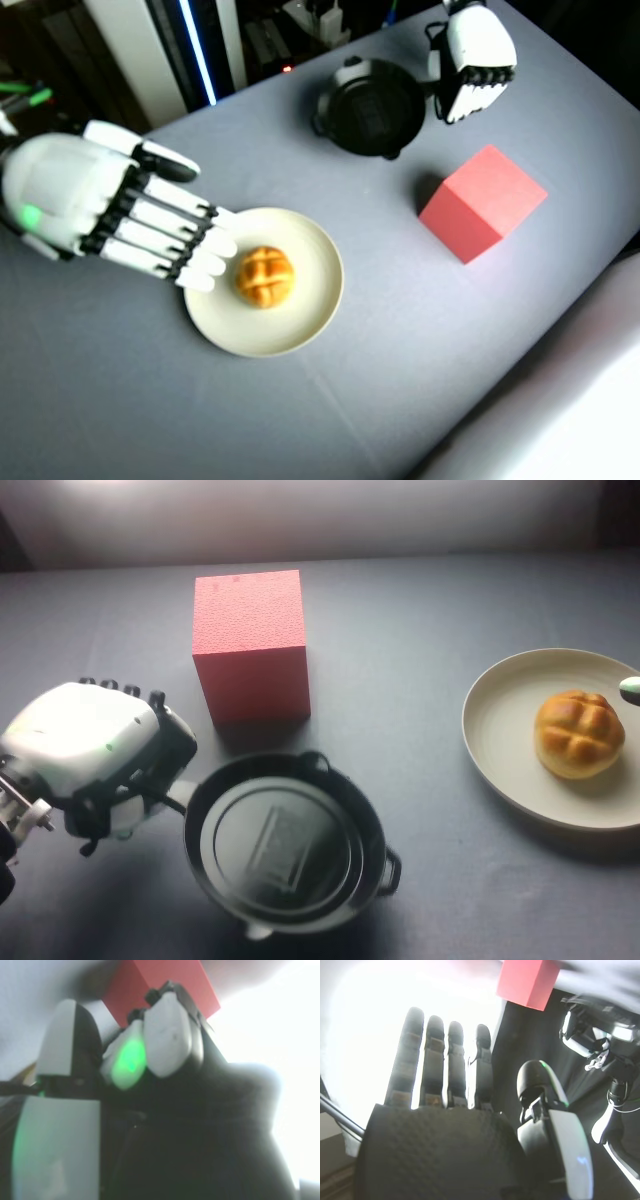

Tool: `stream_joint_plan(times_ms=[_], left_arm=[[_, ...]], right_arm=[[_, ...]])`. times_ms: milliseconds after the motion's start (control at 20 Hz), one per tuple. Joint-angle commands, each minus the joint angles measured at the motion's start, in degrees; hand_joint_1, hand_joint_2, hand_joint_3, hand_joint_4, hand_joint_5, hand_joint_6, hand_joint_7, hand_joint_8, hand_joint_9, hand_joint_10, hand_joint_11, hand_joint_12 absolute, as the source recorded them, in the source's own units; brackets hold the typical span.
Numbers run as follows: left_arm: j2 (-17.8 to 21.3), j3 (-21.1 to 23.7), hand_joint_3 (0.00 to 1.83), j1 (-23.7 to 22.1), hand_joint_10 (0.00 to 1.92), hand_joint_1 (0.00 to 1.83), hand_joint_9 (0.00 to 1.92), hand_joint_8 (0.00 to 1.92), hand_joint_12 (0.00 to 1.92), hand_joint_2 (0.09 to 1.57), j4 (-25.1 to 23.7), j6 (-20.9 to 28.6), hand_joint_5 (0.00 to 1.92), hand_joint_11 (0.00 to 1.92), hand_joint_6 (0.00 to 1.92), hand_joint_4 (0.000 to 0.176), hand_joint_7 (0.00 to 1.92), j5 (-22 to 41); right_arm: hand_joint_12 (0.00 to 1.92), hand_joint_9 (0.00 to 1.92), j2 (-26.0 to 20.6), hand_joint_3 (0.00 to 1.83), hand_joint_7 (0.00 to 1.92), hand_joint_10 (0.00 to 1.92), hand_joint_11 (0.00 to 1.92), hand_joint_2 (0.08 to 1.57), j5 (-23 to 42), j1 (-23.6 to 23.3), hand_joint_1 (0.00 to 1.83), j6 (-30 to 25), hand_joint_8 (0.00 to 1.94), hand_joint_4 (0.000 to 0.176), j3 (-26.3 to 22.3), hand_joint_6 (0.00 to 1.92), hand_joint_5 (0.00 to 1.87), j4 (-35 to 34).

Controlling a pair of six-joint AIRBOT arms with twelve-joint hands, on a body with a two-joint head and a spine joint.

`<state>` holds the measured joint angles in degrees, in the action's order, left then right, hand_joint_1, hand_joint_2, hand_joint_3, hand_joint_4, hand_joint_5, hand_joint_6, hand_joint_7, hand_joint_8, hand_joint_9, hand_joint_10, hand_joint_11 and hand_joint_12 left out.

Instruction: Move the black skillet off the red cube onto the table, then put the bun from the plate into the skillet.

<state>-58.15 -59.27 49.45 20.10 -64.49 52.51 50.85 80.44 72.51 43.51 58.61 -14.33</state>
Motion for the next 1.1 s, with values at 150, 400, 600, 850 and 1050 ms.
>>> stream_joint_plan(times_ms=[150,400,600,850,1050], left_arm=[[-0.42,0.2,0.0,-0.22,1.84,0.97,0.77,1.73,1.92,1.06,-0.87,-1.6,0.68,0.76,1.61,0.0,0.7,4.02],[0.84,1.42,0.0,0.59,1.43,0.87,0.67,1.35,1.53,1.04,-0.78,-1.7,0.51,0.57,1.41,0.0,0.63,5.43],[2.52,3.14,0.0,1.73,1.01,0.87,0.66,0.93,1.21,1.02,-0.79,-1.72,0.53,0.53,1.03,0.0,0.66,8.07],[5.44,6.43,0.0,3.14,0.47,0.78,0.58,0.39,1.16,1.04,-2.08,-1.72,0.6,0.11,0.21,0.0,0.67,13.66],[8.12,10.07,0.0,5.65,0.02,0.75,0.65,0.0,0.84,1.07,-3.09,-1.68,0.5,0.14,0.0,0.0,0.64,22.11]], right_arm=[[0.04,0.32,-0.14,0.0,0.36,0.0,0.31,1.41,6.95,-0.26,0.18,-0.61,0.0,0.05,0.39,0.0,0.46,-0.89],[0.04,0.33,-0.14,0.0,0.36,0.0,0.32,1.4,6.95,-0.23,0.31,-0.84,0.0,0.046,0.27,0.0,0.46,-0.9],[0.02,0.29,-0.15,0.0,0.34,0.0,0.29,1.34,6.97,-0.71,0.41,-0.99,0.0,0.049,0.66,0.0,0.43,-0.9],[0.06,0.33,-0.06,0.0,0.34,0.0,0.38,1.17,5.4,-2.32,0.68,-0.99,0.0,0.039,1.7,0.0,0.37,-0.47],[0.04,0.25,0.84,0.0,0.29,0.0,0.29,1.07,-4.99,-8.1,0.87,-0.99,0.0,0.018,5.09,0.0,0.31,3.34]])
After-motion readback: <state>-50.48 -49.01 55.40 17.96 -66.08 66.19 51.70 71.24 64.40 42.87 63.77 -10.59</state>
